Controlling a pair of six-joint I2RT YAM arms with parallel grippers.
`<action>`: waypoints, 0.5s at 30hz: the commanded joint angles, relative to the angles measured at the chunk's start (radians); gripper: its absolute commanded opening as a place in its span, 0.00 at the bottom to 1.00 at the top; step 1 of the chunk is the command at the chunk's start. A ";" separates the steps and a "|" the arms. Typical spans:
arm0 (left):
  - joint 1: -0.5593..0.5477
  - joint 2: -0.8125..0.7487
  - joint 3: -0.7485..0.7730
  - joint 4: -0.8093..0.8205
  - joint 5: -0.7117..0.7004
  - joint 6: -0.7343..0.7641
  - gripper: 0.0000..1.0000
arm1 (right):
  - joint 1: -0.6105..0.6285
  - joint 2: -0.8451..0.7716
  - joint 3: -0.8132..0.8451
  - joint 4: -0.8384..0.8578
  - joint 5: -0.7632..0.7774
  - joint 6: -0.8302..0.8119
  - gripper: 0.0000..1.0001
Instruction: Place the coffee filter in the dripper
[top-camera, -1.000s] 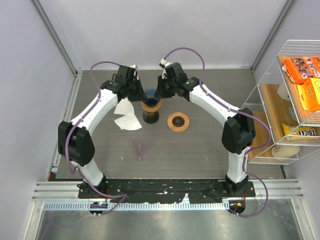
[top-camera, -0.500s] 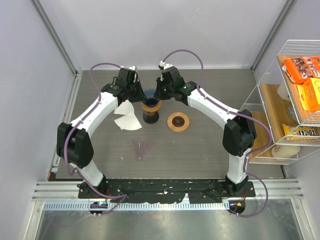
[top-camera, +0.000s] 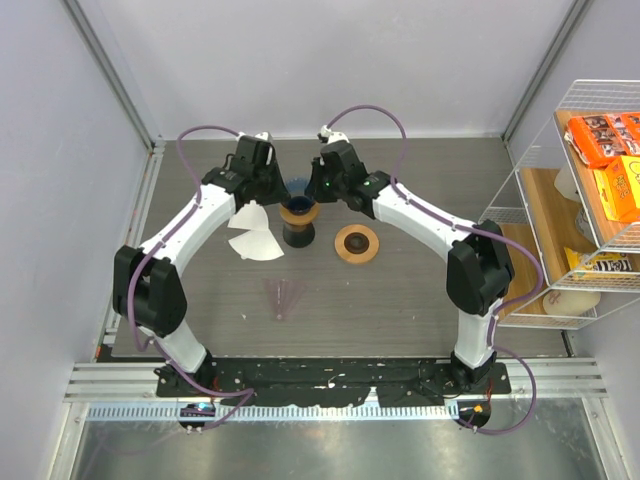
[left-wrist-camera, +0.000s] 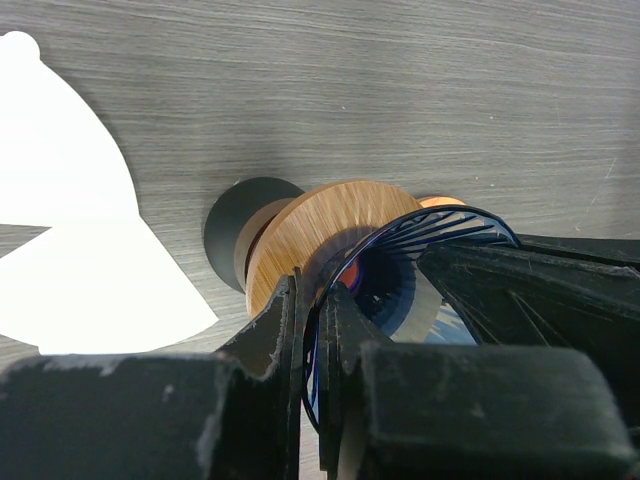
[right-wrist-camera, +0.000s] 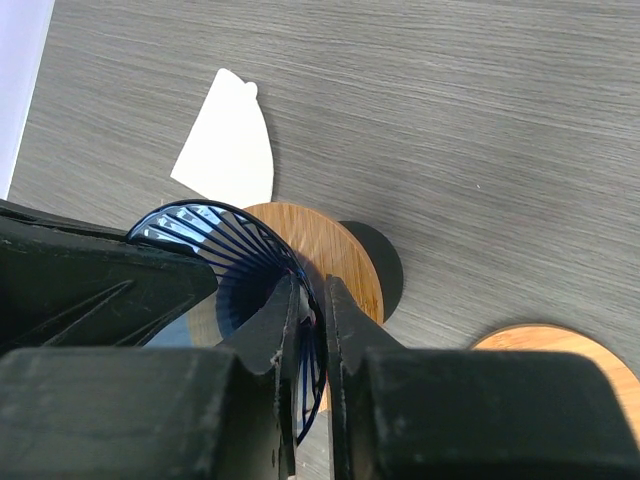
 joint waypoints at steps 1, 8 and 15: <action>0.001 0.095 -0.087 -0.302 -0.167 0.035 0.00 | 0.026 0.150 -0.135 -0.393 0.198 -0.021 0.06; 0.001 0.075 -0.001 -0.357 -0.159 0.061 0.00 | 0.046 0.094 -0.002 -0.471 0.207 -0.038 0.11; 0.001 0.077 0.083 -0.411 -0.173 0.067 0.01 | 0.051 0.100 0.170 -0.560 0.214 -0.041 0.15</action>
